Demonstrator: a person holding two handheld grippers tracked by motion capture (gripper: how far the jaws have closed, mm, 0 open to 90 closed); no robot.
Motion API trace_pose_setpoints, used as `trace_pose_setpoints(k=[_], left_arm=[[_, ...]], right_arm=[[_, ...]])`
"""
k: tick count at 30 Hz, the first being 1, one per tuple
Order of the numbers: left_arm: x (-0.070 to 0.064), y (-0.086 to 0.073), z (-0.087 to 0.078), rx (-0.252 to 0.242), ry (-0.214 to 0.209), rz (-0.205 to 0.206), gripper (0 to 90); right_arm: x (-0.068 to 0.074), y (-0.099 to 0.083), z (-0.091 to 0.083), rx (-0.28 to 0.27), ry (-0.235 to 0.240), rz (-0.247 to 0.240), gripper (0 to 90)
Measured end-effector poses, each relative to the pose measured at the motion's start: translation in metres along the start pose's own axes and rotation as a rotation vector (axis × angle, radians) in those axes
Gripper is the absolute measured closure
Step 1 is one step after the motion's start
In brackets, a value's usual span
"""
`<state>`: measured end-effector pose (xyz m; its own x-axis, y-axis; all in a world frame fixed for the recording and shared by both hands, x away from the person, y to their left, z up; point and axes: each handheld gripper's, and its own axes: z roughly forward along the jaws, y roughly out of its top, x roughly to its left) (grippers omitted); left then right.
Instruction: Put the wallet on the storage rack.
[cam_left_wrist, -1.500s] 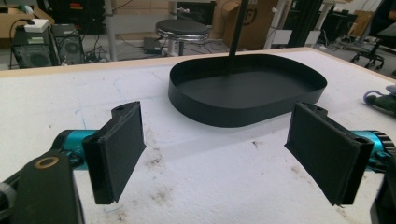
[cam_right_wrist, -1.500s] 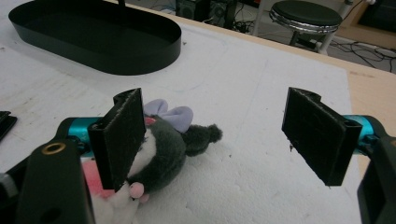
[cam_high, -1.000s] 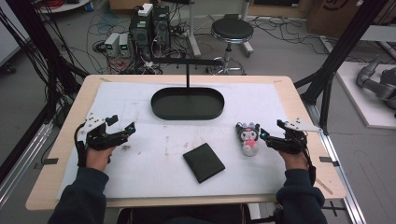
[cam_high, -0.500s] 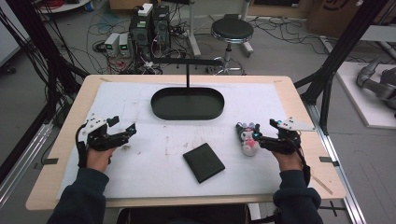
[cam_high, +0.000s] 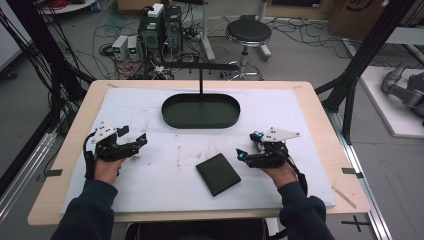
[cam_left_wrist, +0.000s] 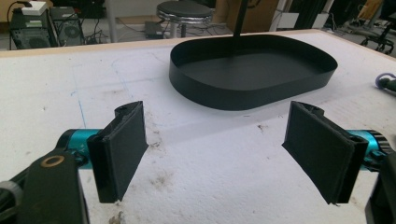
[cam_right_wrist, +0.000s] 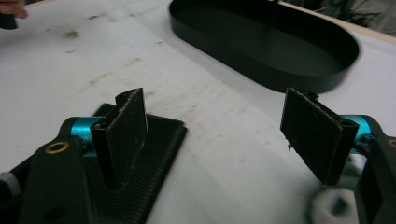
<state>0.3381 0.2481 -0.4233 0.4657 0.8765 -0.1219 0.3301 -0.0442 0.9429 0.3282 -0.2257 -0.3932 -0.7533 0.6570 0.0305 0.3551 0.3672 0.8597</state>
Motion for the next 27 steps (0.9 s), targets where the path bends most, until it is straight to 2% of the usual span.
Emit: trace_pose_setpoints(k=[4, 7, 8, 10, 11, 15, 16, 17, 18, 19, 22, 24, 27], left_arm=[[0.000, 0.000, 0.001, 0.004, -0.002, 0.000, 20.9], [0.001, 0.000, 0.001, 0.005, 0.001, -0.003, 20.9], [0.001, 0.000, 0.001, 0.006, 0.003, -0.002, 21.0], [0.001, -0.001, 0.001, 0.005, 0.003, -0.004, 21.0], [0.001, -0.001, 0.001, 0.005, 0.003, -0.005, 21.1], [0.001, -0.001, 0.001, 0.010, 0.006, -0.002, 21.2], [0.001, -0.001, 0.001, 0.011, 0.006, -0.002, 21.3], [0.001, -0.001, 0.001, 0.012, 0.006, -0.001, 21.3], [0.001, -0.001, 0.001, 0.011, 0.006, -0.003, 21.2], [0.001, -0.001, 0.001, 0.013, 0.007, 0.000, 21.2], [0.000, -0.001, 0.001, 0.014, 0.006, -0.001, 21.4], [0.000, -0.001, 0.001, 0.018, 0.006, 0.000, 21.5], [0.000, -0.001, 0.002, 0.020, 0.008, -0.001, 21.6]], right_arm=[[0.011, -0.001, 0.019, 0.047, 0.062, -0.007, 24.0], [0.015, -0.002, 0.028, 0.080, 0.075, -0.009, 24.1], [0.018, -0.005, 0.036, 0.105, 0.096, 0.003, 24.1], [0.020, -0.006, 0.041, 0.124, 0.101, 0.000, 24.1], [0.022, -0.009, 0.050, 0.162, 0.113, -0.014, 24.2], [0.026, -0.012, 0.059, 0.199, 0.131, -0.021, 28.8], [0.028, -0.014, 0.062, 0.226, 0.129, -0.025, 29.3], [0.028, -0.014, 0.062, 0.226, 0.129, -0.025, 29.3], [0.029, -0.016, 0.066, 0.267, 0.120, -0.033, 30.3], [0.029, -0.016, 0.066, 0.267, 0.120, -0.033, 30.3], [0.026, -0.018, 0.067, 0.275, 0.148, 0.012, 35.6], [0.025, -0.018, 0.067, 0.284, 0.159, 0.036, 35.7], [0.024, -0.018, 0.067, 0.289, 0.164, 0.050, 37.5]])
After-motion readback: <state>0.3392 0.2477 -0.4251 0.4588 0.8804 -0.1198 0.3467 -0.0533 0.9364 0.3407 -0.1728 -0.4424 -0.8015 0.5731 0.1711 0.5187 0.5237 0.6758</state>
